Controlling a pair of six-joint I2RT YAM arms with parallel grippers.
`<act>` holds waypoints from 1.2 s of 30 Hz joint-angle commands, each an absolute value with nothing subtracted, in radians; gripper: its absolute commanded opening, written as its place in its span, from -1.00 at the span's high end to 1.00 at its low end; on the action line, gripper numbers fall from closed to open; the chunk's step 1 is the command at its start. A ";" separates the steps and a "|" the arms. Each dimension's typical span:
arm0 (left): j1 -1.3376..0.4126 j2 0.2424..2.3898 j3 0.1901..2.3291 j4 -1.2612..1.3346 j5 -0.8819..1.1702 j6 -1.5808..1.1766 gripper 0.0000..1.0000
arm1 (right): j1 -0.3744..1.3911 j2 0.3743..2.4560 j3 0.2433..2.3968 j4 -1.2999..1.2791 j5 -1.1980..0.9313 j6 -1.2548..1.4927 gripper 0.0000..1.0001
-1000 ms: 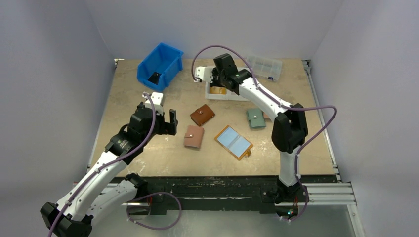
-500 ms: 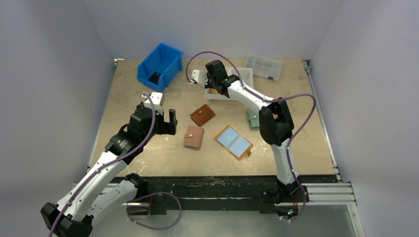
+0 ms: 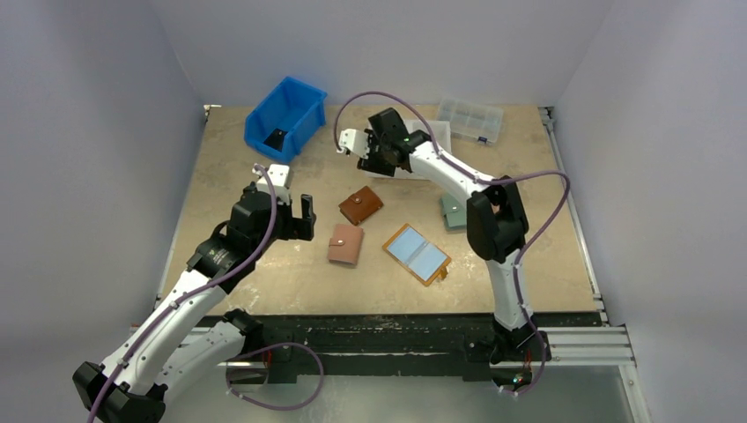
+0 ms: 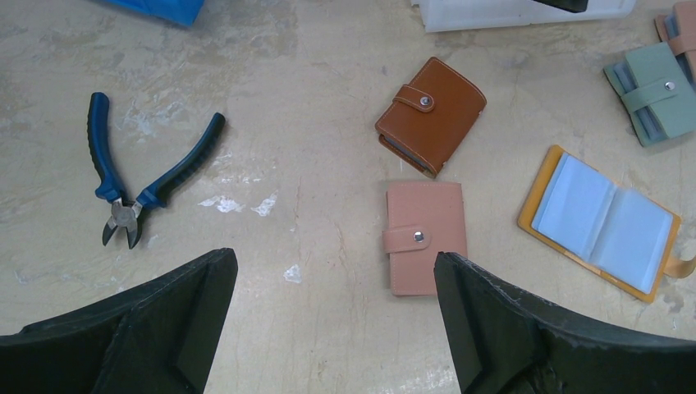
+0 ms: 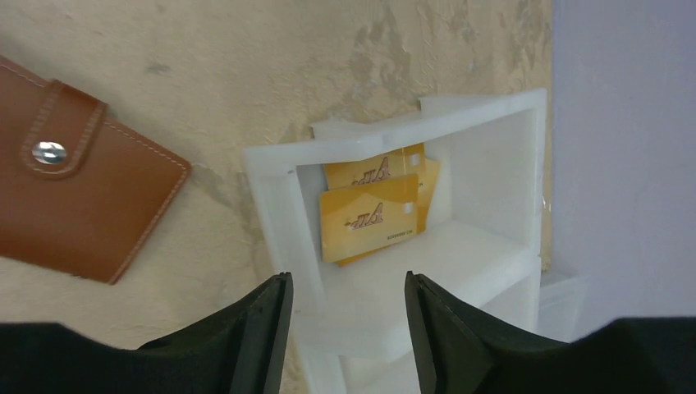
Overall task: Take the credit cards out of the card holder
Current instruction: Place the credit card in the storage box, then reset both arms
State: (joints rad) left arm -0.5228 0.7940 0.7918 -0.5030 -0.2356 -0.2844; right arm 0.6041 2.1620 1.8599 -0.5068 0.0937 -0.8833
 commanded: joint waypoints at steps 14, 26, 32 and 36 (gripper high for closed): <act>-0.505 0.769 0.780 -0.466 -0.140 -0.276 -0.97 | 0.557 1.567 1.588 -0.693 -0.633 -0.725 -0.60; -0.495 0.812 0.754 -0.392 0.142 -0.263 -0.97 | 0.131 0.995 0.861 -0.082 -0.871 -0.327 -0.98; -0.495 0.851 0.756 -0.387 0.246 -0.245 -0.95 | 0.060 0.984 0.780 -0.160 -0.906 -0.388 -0.98; -0.495 0.872 0.739 -0.361 0.343 -0.284 -0.88 | 0.057 1.028 0.784 -0.290 -0.914 -0.519 -0.98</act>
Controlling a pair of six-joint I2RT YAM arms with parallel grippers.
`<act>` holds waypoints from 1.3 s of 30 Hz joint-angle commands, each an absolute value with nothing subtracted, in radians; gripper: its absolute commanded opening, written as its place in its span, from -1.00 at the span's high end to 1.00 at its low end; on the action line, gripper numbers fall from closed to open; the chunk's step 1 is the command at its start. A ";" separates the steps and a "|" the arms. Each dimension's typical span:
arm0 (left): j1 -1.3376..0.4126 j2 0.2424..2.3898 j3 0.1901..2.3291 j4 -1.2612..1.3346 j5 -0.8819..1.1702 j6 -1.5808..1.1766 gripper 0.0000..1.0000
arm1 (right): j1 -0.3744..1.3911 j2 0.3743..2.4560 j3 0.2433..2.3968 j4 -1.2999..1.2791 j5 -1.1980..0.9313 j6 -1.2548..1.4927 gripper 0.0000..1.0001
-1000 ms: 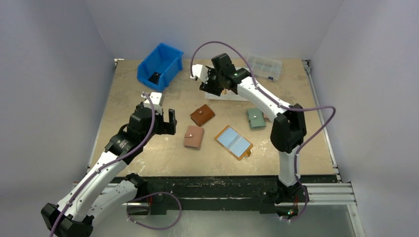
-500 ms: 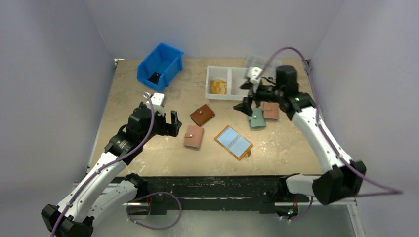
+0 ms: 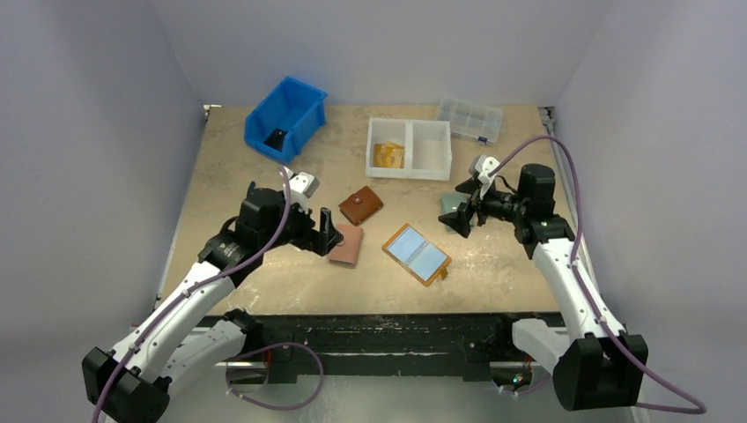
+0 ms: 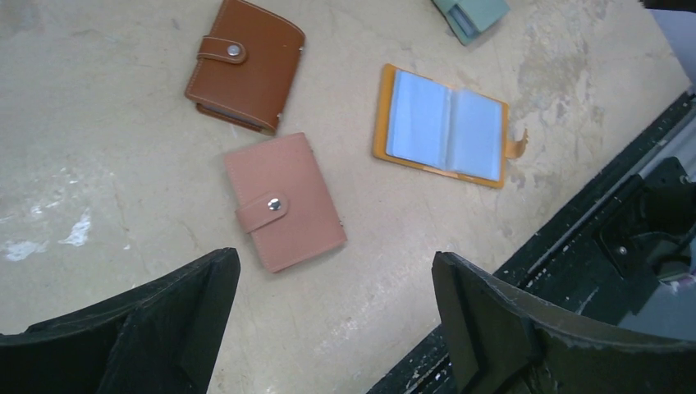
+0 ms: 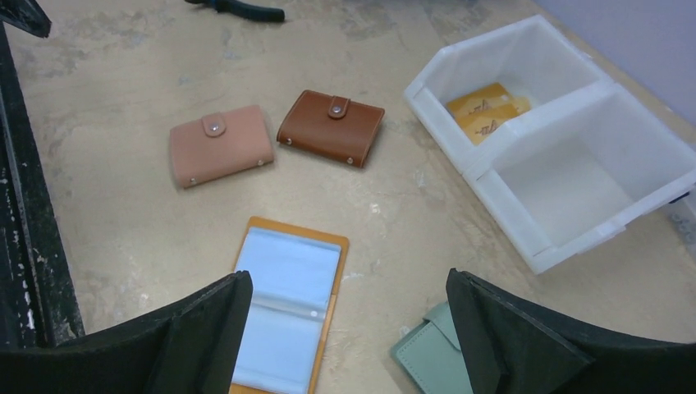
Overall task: Take the credit cards out of the card holder
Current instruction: Reset both arms
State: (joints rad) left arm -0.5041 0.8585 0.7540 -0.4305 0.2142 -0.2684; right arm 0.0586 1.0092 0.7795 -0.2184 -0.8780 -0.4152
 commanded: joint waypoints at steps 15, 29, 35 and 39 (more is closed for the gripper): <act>-0.495 0.962 0.634 -0.187 0.458 -0.499 -0.79 | 0.199 1.230 0.745 -0.799 -0.833 -1.381 -0.67; -0.495 0.922 0.742 -0.391 0.272 -0.320 -0.81 | 0.293 1.288 0.713 -0.750 -0.678 -1.401 -0.48; -0.492 0.887 0.729 -0.390 0.238 -0.325 -0.83 | 0.293 1.324 0.730 -0.789 -0.698 -1.437 -0.34; -0.490 0.885 0.729 -0.391 0.236 -0.325 -0.83 | 0.293 1.315 0.734 -0.778 -0.710 -1.400 -0.35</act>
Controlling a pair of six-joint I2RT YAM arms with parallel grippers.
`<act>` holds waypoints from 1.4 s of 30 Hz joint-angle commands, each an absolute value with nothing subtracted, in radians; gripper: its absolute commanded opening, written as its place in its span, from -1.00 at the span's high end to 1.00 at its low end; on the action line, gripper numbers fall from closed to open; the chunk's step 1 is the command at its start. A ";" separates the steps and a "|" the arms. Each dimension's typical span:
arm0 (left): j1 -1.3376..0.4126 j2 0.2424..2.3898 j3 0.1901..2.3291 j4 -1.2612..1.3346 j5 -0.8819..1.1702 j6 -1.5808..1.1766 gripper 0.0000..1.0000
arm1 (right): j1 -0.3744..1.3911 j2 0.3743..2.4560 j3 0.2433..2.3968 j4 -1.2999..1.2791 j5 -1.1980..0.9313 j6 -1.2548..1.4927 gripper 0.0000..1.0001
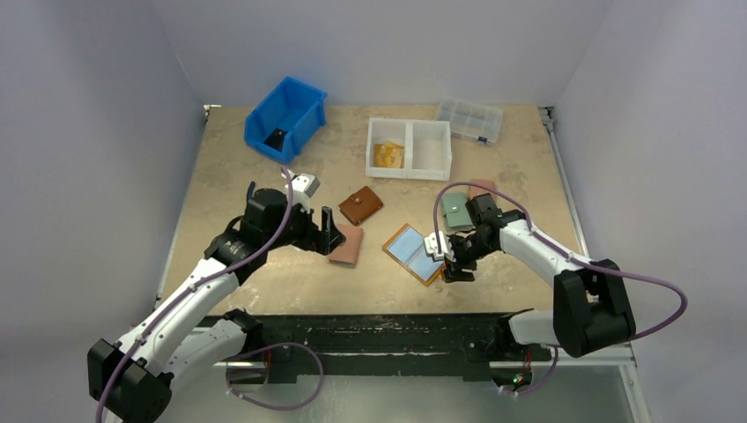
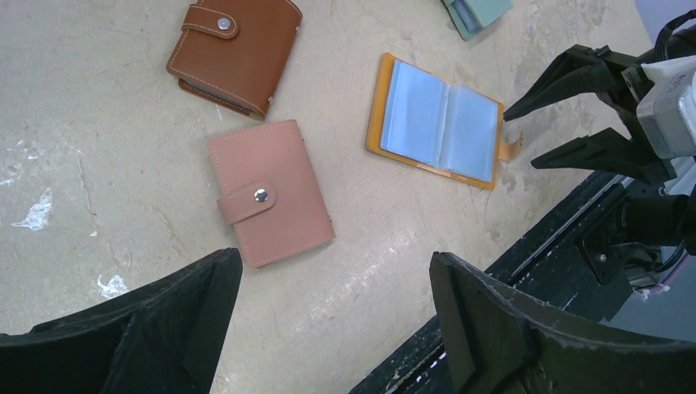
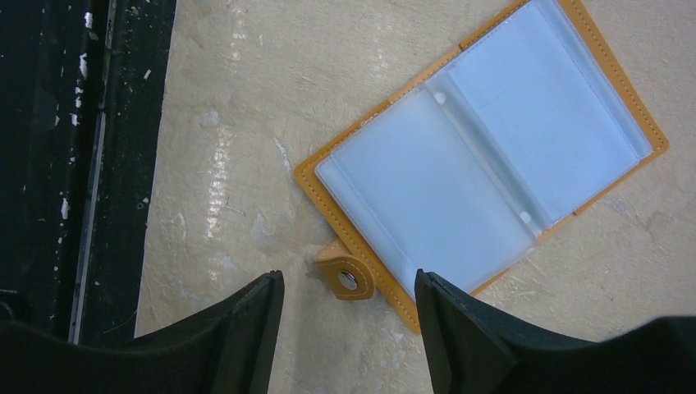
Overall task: Take the credit cards out of the card holder
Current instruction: Reset both arms
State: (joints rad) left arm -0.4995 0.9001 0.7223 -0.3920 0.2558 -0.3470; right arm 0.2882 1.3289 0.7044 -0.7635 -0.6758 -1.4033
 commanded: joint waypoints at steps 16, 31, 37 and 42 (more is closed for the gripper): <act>-0.466 0.862 0.721 -0.385 0.245 -0.331 -0.90 | 0.291 1.336 0.819 -0.845 -0.767 -1.325 -0.31; -0.400 0.912 0.890 -0.380 0.121 -0.406 -0.98 | -0.070 1.007 1.026 -0.320 -0.585 -0.086 -0.98; -0.400 0.876 0.932 -0.362 0.165 -0.448 -0.98 | -0.071 0.919 1.064 -0.298 -0.505 0.043 -0.98; -0.400 0.860 0.978 -0.378 0.186 -0.473 -0.98 | -0.071 0.899 1.063 -0.273 -0.493 0.117 -0.98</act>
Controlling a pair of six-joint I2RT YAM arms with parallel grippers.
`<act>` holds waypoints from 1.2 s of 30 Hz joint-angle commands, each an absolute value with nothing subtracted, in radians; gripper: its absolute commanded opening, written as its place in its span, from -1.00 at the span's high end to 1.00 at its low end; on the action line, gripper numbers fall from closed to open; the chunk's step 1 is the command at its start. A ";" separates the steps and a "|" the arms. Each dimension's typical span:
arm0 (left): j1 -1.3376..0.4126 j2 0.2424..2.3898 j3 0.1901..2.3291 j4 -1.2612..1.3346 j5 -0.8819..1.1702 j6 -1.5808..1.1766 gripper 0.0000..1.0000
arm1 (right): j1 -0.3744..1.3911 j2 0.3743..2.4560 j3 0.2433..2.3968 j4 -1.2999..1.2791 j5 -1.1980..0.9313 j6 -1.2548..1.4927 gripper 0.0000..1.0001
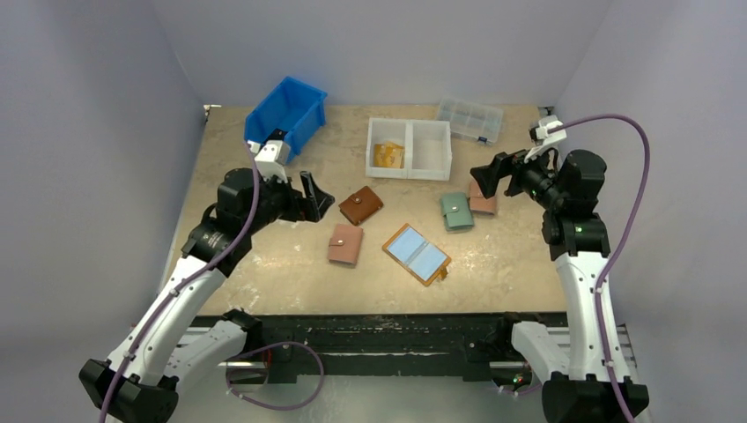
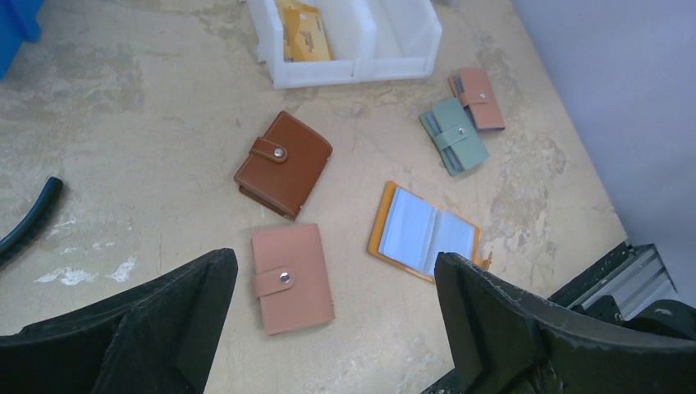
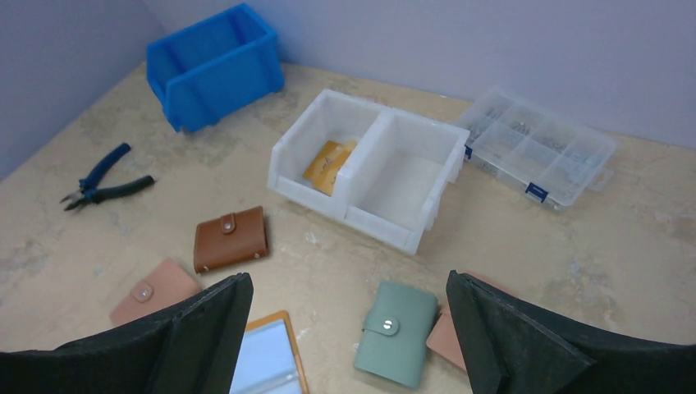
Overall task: Take the credit cards out of the card holder
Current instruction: Reset both arms
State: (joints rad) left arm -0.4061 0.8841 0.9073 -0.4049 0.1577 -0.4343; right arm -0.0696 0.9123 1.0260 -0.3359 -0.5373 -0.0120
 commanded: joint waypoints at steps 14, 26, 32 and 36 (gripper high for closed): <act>-0.400 0.806 1.011 -0.380 0.218 -0.506 -0.98 | -0.071 0.880 1.069 -0.271 -0.625 0.121 -0.98; -0.401 0.785 1.006 -0.411 0.190 -0.472 -0.98 | -0.071 0.864 1.053 -0.257 -0.630 0.123 -0.98; -0.400 0.789 0.996 -0.408 0.189 -0.459 -0.98 | -0.071 0.858 1.049 -0.257 -0.608 0.115 -0.98; -0.400 0.795 0.988 -0.408 0.192 -0.453 -0.98 | -0.071 0.857 1.047 -0.258 -0.604 0.111 -0.98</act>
State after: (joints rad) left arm -0.4061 0.7971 0.9741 -0.4286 0.1963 -0.4767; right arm -0.0696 0.8745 1.0409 -0.2977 -0.6186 0.1123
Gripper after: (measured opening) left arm 0.990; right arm 0.987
